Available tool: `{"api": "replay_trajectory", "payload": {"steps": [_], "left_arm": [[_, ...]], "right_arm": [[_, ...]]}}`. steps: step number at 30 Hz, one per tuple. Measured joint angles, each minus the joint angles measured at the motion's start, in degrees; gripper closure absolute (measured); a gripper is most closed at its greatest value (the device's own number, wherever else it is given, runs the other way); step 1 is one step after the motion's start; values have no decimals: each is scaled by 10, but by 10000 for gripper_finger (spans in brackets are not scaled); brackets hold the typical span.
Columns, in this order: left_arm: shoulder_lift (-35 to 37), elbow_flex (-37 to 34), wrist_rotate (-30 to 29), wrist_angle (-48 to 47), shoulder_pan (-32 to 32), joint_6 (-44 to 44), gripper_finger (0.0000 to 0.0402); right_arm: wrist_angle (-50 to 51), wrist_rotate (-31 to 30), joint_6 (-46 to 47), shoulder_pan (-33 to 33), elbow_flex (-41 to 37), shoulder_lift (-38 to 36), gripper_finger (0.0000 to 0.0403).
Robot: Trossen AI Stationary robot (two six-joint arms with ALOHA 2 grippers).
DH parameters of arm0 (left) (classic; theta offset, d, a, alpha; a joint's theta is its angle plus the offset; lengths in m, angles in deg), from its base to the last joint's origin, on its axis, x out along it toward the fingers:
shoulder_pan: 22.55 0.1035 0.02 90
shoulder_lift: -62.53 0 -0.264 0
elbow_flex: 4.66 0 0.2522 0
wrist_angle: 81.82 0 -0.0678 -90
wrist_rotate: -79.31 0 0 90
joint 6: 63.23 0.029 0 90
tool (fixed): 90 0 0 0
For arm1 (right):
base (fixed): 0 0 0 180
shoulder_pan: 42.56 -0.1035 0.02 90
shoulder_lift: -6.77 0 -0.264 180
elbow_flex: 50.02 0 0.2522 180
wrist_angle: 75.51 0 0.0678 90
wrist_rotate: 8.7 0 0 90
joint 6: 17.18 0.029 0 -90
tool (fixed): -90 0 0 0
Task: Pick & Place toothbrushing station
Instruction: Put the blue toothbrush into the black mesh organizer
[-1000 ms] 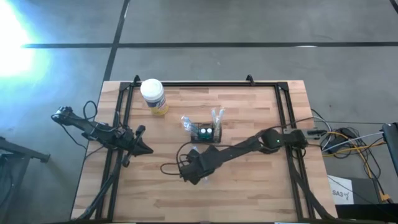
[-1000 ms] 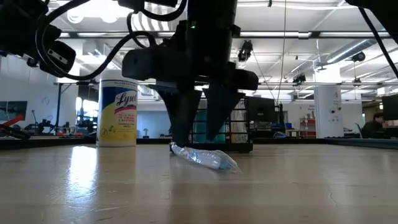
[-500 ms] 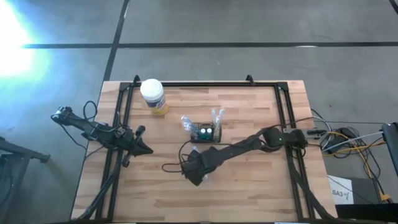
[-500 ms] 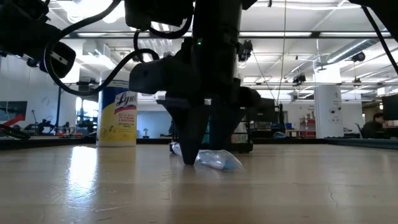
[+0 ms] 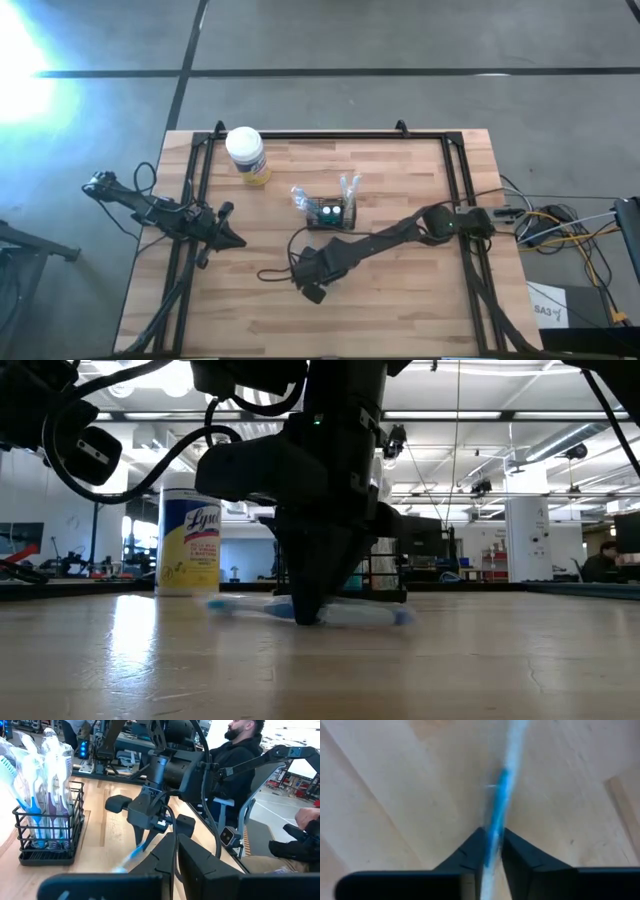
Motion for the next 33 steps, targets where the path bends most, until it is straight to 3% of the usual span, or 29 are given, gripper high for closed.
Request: {"api": "replay_trajectory", "payload": {"steps": [5, 12, 20, 23, 28, 33], "left_arm": [[0, 0, 0, 0, 0, 0, 378], [0, 0, 0, 1, 0, -1, 378], [1, 0, -1, 5, 0, -1, 378], [1, 0, -2, 7, 0, -2, 378], [1, 0, -7, 9, 0, -2, 378], [1, 0, -7, 10, 0, -2, 378]], "right_arm": [[-2, 2, -32, -2, -1, -3, 380], [-16, -5, -88, -8, 5, -15, 382], [-104, -73, -169, -48, 5, -76, 383], [-132, -124, -210, -69, -1, -100, 383], [-230, -136, -312, -95, -45, -164, 384], [-396, -122, -458, -116, -151, -235, 384]]}}
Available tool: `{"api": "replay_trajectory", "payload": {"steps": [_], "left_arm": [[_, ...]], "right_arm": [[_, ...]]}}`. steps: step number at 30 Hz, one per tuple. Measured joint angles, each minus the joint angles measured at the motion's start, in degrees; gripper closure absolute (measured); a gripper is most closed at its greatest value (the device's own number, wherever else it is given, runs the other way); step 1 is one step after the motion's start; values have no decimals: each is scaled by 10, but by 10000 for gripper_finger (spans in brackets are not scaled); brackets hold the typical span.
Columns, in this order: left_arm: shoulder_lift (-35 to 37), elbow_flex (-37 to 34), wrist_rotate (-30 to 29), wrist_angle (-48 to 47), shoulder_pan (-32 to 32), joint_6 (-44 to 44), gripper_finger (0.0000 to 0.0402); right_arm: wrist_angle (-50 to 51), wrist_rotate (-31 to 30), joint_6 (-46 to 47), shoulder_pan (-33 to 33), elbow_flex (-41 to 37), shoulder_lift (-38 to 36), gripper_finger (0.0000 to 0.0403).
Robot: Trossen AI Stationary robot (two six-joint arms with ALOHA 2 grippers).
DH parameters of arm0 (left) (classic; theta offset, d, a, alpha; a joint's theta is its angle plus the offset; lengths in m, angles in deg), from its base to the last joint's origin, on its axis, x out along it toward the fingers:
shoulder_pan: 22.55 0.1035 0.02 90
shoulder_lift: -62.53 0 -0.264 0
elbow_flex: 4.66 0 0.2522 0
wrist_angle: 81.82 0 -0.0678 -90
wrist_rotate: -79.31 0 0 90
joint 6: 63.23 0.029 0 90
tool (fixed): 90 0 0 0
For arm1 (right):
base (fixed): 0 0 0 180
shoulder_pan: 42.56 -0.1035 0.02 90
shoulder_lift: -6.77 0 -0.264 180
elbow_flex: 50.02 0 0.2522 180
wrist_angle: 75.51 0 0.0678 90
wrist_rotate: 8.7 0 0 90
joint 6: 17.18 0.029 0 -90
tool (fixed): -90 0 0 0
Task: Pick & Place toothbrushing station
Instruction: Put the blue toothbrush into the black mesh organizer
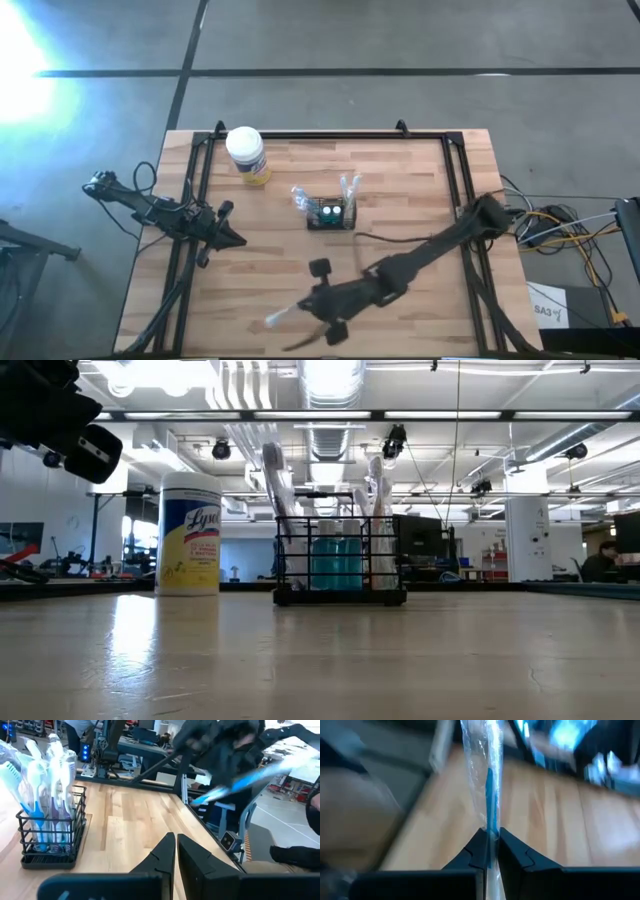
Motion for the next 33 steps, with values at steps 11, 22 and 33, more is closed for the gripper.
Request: {"api": "replay_trajectory", "payload": {"steps": [11, 22, 33], "left_arm": [[-1, 0, -25, 0, 0, 3, 378], [-1, 0, -29, 0, 0, 4, 378], [-1, 0, -40, 8, 0, 23, 378]], "right_arm": [[-422, 3, -76, -1, -350, -252, 384], [-696, -4, -85, 7, -617, -377, 384], [-920, -4, -127, 21, -703, -275, 383]]}}
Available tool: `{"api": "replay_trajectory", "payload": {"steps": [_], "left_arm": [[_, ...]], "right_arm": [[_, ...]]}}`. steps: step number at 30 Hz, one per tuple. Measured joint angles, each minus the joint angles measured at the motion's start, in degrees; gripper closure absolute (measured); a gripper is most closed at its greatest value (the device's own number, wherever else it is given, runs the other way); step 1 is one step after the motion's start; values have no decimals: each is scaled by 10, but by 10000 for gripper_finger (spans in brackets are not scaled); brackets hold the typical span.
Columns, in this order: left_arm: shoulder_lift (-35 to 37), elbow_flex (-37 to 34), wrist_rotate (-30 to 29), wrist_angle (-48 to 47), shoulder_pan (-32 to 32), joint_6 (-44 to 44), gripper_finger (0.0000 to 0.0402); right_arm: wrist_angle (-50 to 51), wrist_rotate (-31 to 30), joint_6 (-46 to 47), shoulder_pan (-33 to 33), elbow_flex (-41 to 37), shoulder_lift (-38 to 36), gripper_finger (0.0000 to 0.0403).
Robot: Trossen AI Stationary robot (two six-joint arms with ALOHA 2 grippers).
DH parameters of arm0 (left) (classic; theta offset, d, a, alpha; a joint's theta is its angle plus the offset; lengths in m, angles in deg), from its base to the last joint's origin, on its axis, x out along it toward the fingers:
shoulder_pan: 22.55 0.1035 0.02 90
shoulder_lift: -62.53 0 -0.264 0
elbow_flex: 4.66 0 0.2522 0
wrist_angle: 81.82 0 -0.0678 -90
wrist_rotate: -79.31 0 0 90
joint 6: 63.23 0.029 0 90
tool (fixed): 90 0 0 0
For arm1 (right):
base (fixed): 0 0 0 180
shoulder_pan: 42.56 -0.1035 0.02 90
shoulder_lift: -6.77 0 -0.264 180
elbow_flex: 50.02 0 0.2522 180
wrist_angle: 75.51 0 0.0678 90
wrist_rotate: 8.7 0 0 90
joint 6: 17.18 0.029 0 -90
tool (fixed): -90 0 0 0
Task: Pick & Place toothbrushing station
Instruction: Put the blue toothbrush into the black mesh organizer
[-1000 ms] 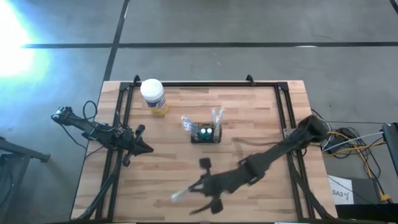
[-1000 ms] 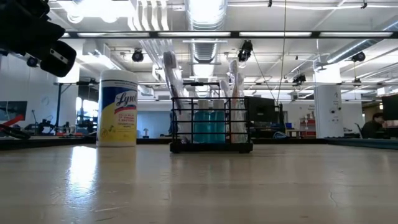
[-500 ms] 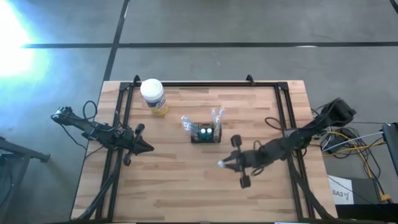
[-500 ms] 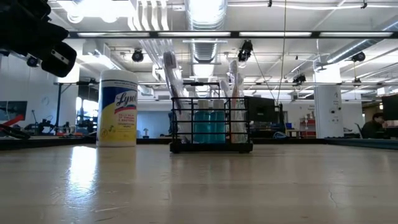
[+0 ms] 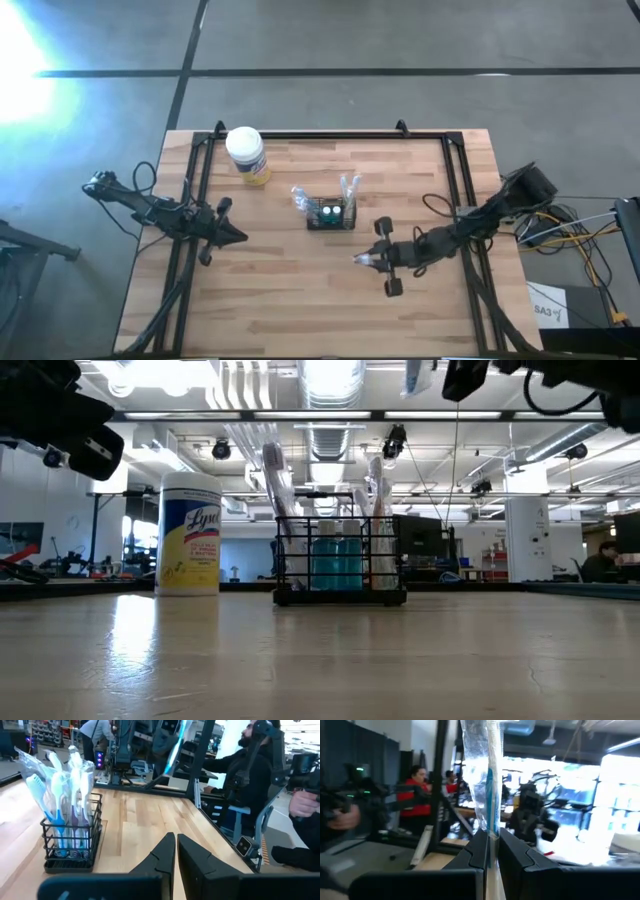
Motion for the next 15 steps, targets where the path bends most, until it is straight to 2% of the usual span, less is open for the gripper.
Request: {"api": "replay_trajectory", "payload": {"steps": [4, 8, 12, 15], "left_arm": [[0, 0, -20, 3, 0, 27, 378], [-2, 0, -52, 20, 0, 48, 378], [-29, 0, 23, 55, 0, 76, 378], [-67, 0, 33, 126, 0, 85, 378]], "right_arm": [[-81, -1, -14, 24, 0, 53, 383], [-87, 0, 30, 55, 4, 85, 383], [-85, 4, 64, 74, 14, 129, 383], [-84, 9, 85, 90, 36, 160, 383]]}}
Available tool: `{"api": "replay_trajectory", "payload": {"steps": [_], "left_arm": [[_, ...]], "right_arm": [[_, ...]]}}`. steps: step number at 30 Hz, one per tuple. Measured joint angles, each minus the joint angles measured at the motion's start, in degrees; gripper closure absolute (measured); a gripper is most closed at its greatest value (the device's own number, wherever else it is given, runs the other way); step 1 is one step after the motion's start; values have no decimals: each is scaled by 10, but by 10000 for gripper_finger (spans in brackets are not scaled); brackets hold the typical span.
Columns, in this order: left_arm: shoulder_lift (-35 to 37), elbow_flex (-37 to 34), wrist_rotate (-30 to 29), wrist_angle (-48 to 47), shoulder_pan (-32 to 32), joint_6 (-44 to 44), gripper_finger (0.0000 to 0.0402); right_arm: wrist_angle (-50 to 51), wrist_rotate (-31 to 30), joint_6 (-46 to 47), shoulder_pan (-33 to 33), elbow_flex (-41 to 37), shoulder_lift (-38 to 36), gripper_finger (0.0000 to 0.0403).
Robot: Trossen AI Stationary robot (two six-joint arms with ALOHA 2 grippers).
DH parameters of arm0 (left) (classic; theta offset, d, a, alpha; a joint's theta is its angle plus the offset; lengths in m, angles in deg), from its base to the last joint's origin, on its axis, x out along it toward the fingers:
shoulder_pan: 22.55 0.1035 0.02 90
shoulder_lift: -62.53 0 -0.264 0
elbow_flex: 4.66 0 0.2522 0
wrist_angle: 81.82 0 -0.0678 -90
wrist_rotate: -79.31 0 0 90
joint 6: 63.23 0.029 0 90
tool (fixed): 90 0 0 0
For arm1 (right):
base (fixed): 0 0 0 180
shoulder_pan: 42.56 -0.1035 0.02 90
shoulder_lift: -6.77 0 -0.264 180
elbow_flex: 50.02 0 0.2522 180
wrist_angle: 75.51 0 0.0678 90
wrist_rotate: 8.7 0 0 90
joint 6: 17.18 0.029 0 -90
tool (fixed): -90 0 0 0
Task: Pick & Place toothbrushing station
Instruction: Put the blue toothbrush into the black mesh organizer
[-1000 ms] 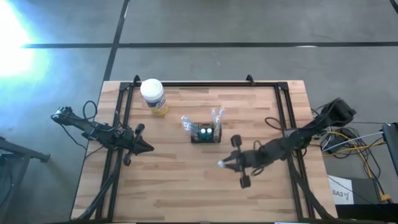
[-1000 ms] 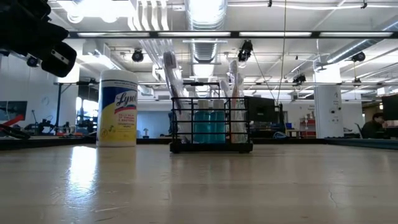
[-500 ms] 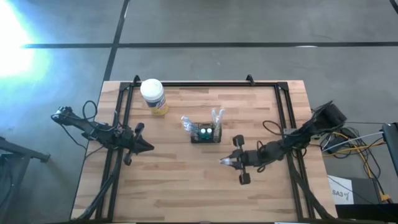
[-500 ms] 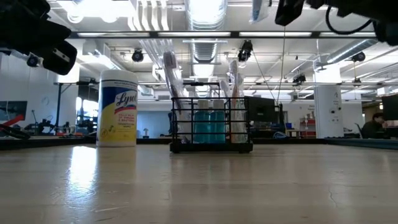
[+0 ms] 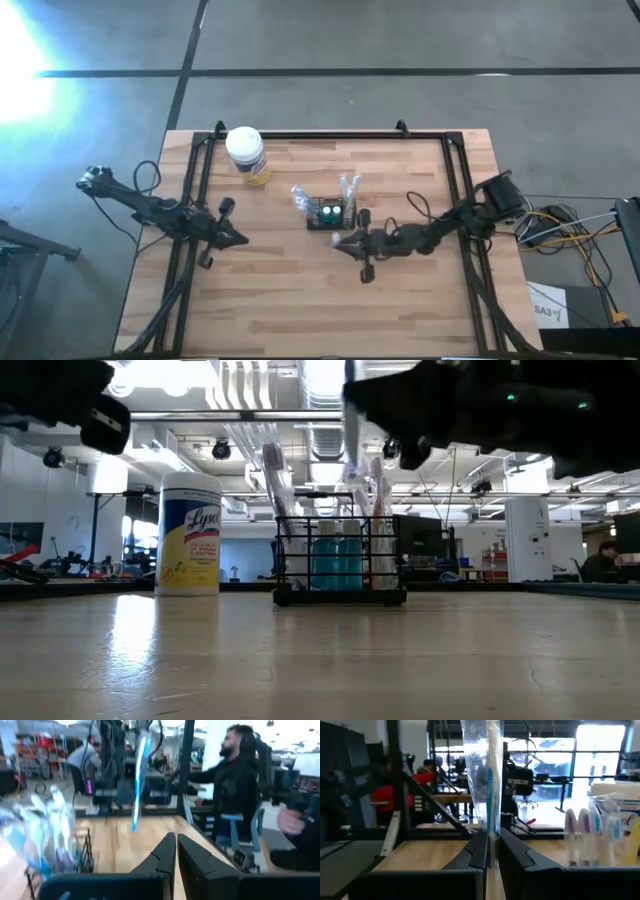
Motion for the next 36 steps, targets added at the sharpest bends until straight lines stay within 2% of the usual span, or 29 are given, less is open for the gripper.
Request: {"api": "replay_trajectory", "payload": {"steps": [5, 7, 11, 16, 18, 23, 26, 36], "left_arm": [[-85, 3, -16, 121, 0, 28, 378], [-117, 7, -32, 159, 0, 36, 378], [-171, 30, -40, 170, 0, 49, 360], [-238, 62, 18, 171, -1, 76, 291], [-263, 73, -6, 169, -1, 76, 255], [-318, 109, -85, 232, 0, 71, 183], [-343, 131, -89, 243, 0, 74, 159], [-441, 207, -100, 248, 1, 69, 151]], "right_arm": [[1, 67, 18, 23, 57, 37, 383], [22, 73, 20, 26, 80, 43, 383], [107, 67, 20, 28, 125, 45, 383], [188, 67, 21, 27, 170, 45, 383], [210, 67, 21, 27, 185, 47, 383], [253, 65, 15, 27, 204, 48, 383], [255, 65, 13, 27, 208, 48, 383], [248, 48, 8, 27, 221, 48, 383]]}}
